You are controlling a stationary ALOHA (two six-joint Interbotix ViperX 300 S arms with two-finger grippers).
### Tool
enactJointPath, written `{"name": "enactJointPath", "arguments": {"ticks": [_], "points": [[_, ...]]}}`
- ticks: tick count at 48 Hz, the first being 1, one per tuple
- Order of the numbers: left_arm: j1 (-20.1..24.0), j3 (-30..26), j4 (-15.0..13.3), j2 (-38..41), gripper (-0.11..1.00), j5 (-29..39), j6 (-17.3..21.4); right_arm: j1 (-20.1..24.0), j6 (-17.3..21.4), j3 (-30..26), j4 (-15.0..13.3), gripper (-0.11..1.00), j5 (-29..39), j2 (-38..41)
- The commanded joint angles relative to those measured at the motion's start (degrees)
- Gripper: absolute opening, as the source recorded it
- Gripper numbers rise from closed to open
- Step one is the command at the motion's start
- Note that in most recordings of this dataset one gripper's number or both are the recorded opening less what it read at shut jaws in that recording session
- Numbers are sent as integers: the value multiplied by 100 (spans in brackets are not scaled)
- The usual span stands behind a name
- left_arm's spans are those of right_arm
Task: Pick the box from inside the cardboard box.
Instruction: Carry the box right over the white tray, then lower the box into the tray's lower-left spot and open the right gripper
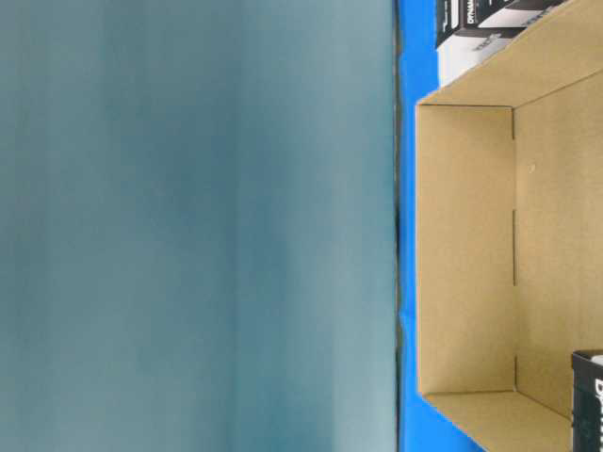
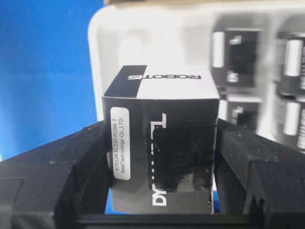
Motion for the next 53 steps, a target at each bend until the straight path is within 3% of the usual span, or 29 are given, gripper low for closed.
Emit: {"name": "enactJointPath", "arguments": {"ticks": [1,12,24,53], "points": [[0,-149,9,62,-3,-26,-9,185,9,483,44,62,-598,-79],[0,-149,9,70,-3,-26,-9,439,-9,1468,44,62,-2039,62],[0,-158,9,70,-3,-44,-114,536,-70,1960,44,62,-2997,729],[0,-158,9,70,-3,-62,-141,527,-396,2180,18,62,-3771,1644]]}}
